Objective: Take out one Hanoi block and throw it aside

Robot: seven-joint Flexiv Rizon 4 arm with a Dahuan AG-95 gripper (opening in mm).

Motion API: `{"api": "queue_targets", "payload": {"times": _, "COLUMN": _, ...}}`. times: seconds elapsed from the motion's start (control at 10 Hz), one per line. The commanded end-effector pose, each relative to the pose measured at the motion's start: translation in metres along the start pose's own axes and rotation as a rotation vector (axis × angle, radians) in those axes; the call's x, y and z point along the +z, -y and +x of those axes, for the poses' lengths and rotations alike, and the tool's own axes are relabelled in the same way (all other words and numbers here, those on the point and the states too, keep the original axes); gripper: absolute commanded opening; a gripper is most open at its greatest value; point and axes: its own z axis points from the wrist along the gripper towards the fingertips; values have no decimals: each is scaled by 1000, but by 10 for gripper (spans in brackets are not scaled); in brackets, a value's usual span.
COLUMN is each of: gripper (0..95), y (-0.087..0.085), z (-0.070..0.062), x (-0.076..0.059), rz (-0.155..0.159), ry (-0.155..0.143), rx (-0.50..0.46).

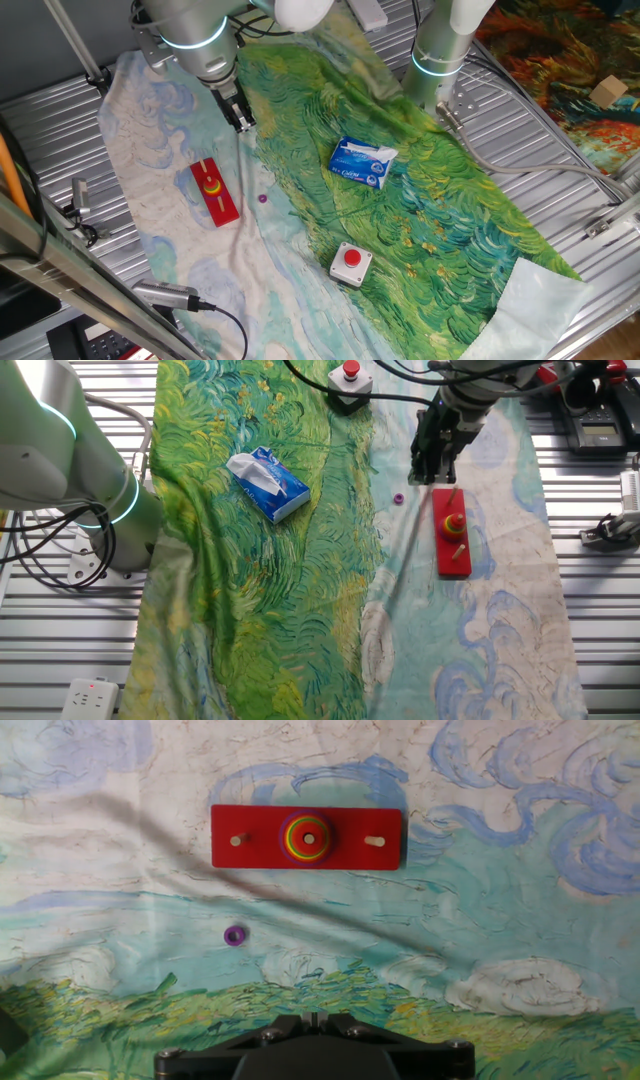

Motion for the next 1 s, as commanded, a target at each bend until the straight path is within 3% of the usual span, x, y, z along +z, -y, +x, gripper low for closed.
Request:
{"api": "queue_targets", "payload": {"times": 0.1, "gripper": 0, "y": 0, "z": 0, "x": 0, "rz": 3, "ry": 1, "rx": 37}}
{"api": "queue_targets", "payload": {"times": 0.7, "gripper": 0, "y": 0, "z": 0, "x": 0, "rz": 9, "ry": -15, "rx": 65}}
{"api": "queue_targets", "payload": {"times": 0.8, "gripper": 0, "y": 0, "z": 0, "x": 0, "rz": 10, "ry": -46, "rx": 90}}
{"api": "queue_targets", "payload": {"times": 1.0, "gripper": 0, "y": 0, "z": 0, "x": 0, "rz": 7, "ry": -47, "rx": 83}}
